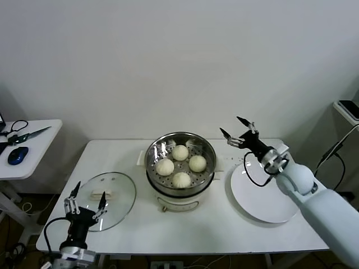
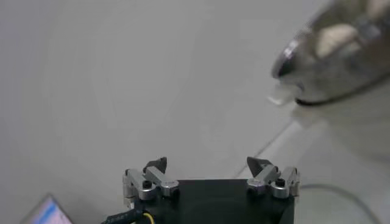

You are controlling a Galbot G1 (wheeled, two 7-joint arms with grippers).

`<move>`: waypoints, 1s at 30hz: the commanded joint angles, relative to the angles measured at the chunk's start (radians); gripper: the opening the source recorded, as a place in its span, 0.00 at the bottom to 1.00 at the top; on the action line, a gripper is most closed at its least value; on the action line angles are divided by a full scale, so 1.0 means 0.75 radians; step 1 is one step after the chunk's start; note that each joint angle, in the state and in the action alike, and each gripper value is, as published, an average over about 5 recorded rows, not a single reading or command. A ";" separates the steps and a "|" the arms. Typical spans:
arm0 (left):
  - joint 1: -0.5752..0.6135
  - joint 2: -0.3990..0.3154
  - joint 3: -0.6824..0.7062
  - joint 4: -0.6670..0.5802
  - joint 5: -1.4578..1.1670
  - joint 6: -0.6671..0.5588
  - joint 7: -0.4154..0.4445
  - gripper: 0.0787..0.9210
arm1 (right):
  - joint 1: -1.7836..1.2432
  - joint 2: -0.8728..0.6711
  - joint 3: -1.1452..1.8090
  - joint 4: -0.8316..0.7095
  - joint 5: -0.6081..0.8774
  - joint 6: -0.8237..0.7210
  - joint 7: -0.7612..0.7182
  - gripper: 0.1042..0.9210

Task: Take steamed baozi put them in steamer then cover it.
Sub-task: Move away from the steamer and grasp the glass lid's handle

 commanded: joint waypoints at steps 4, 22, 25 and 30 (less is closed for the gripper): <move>-0.113 0.087 0.077 0.229 1.076 0.018 0.048 0.88 | -0.675 0.250 0.681 0.103 -0.130 -0.046 0.026 0.88; -0.448 0.072 0.066 0.749 1.126 0.095 -0.213 0.88 | -0.720 0.370 0.661 0.061 -0.286 -0.025 0.011 0.88; -0.484 0.083 0.067 0.792 1.116 0.100 -0.224 0.88 | -0.725 0.370 0.662 0.058 -0.284 -0.025 0.013 0.88; -0.532 0.092 0.081 0.856 1.103 0.102 -0.229 0.88 | -0.730 0.374 0.667 0.049 -0.292 -0.022 0.012 0.88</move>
